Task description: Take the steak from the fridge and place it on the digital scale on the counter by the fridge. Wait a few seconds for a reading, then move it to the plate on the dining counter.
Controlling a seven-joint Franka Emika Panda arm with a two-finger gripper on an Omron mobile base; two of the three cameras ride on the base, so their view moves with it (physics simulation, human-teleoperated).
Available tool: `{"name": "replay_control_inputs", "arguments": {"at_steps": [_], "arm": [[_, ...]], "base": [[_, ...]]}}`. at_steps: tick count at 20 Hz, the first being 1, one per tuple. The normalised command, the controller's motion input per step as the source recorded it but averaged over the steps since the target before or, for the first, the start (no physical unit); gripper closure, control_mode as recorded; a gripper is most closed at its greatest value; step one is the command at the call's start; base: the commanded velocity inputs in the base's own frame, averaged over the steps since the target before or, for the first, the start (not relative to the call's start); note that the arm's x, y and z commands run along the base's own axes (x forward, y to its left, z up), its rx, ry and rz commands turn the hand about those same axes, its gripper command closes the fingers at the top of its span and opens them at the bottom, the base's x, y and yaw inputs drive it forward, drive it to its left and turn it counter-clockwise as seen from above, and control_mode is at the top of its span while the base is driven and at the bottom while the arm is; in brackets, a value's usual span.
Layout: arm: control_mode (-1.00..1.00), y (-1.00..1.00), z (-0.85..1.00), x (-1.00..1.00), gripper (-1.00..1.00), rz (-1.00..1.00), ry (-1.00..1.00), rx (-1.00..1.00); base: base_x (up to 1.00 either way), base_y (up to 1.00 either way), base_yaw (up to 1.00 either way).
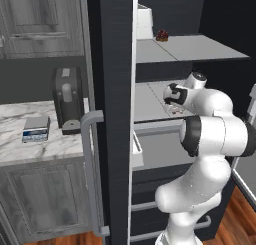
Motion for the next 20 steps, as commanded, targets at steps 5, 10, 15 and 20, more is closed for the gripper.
{"name": "replay_control_inputs", "arguments": {"at_steps": [5, 10, 15, 20], "arm": [[-1.0, 0.01, 0.69, -1.0, 1.0, 0.0, 0.0, 0.0], [-1.0, 0.07, 0.85, -1.0, 1.0, 0.0, 0.0, 0.0], [-1.0, 0.41, 0.79, -1.0, 1.0, 0.0, 0.0, -0.03], [-1.0, 0.55, 0.58, -1.0, 1.0, -0.08, 0.0, -0.07]], "base": [[0.0, 0.0, 0.0], [0.0, 0.0, 0.0], [0.0, 0.0, 0.0], [0.0, 0.0, 0.0]]}}
